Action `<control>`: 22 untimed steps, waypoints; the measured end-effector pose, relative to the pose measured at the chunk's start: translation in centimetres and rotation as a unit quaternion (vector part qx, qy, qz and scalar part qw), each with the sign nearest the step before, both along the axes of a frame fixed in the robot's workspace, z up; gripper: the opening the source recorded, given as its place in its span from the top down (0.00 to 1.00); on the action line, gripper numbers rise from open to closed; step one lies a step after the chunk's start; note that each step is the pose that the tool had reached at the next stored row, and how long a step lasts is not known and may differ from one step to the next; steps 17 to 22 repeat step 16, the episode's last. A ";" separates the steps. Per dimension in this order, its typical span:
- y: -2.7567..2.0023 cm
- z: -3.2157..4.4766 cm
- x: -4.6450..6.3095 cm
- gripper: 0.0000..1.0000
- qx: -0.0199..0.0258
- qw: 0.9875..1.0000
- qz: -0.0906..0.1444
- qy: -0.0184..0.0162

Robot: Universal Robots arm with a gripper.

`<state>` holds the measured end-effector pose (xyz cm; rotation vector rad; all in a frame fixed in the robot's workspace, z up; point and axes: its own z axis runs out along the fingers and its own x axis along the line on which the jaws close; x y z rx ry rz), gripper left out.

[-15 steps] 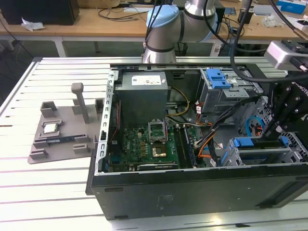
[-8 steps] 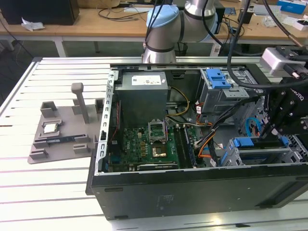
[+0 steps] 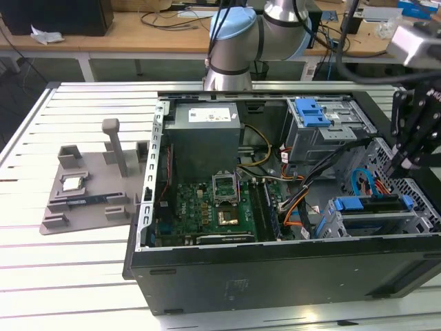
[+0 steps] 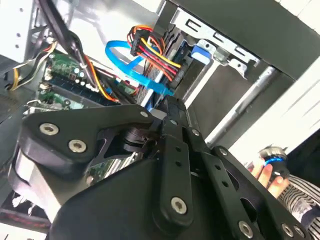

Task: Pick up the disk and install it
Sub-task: 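Insert the second disk wire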

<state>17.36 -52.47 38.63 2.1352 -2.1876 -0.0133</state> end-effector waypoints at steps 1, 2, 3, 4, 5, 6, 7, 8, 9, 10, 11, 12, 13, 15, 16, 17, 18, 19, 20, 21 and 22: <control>0.00 0.46 0.0 0.89 0.000 1.000 0.000 0.000; 0.01 0.74 0.0 0.89 0.000 1.000 0.000 0.000; 0.00 0.77 0.0 0.89 0.000 1.000 0.000 0.000; 0.00 0.78 0.0 0.89 0.000 1.000 0.000 0.000; 0.01 0.82 0.0 0.89 0.000 1.000 0.000 0.000; 0.00 0.84 0.0 0.89 0.000 1.000 0.000 0.000; 0.00 0.85 0.0 0.89 0.000 1.000 0.000 0.000; 0.00 0.87 0.0 0.89 0.000 1.000 0.000 0.000; 0.01 0.88 0.0 0.89 0.000 1.000 0.000 0.000; 0.00 0.89 0.0 0.89 0.000 1.000 0.000 0.000; 0.00 0.91 0.0 0.89 0.000 1.000 0.000 0.000; 0.01 0.92 0.0 0.89 0.000 1.000 0.000 0.000; 0.01 0.93 0.0 0.89 0.000 1.000 0.000 0.000; 0.00 0.96 0.0 0.89 0.000 1.000 0.000 0.000; 0.00 0.98 0.0 0.89 0.000 1.000 0.000 0.000; 0.00 0.98 0.0 0.89 0.000 1.000 0.000 0.000; 0.00 0.98 0.0 0.89 0.000 1.000 0.000 0.000; 0.00 0.98 0.0 0.89 0.000 1.000 0.000 0.000; 0.00 0.98 0.0 0.89 0.000 1.000 0.000 0.000; 0.00 0.98 0.0 0.89 0.000 1.000 0.000 0.000; 0.00 0.98 0.0 0.89 0.000 1.000 0.000 0.000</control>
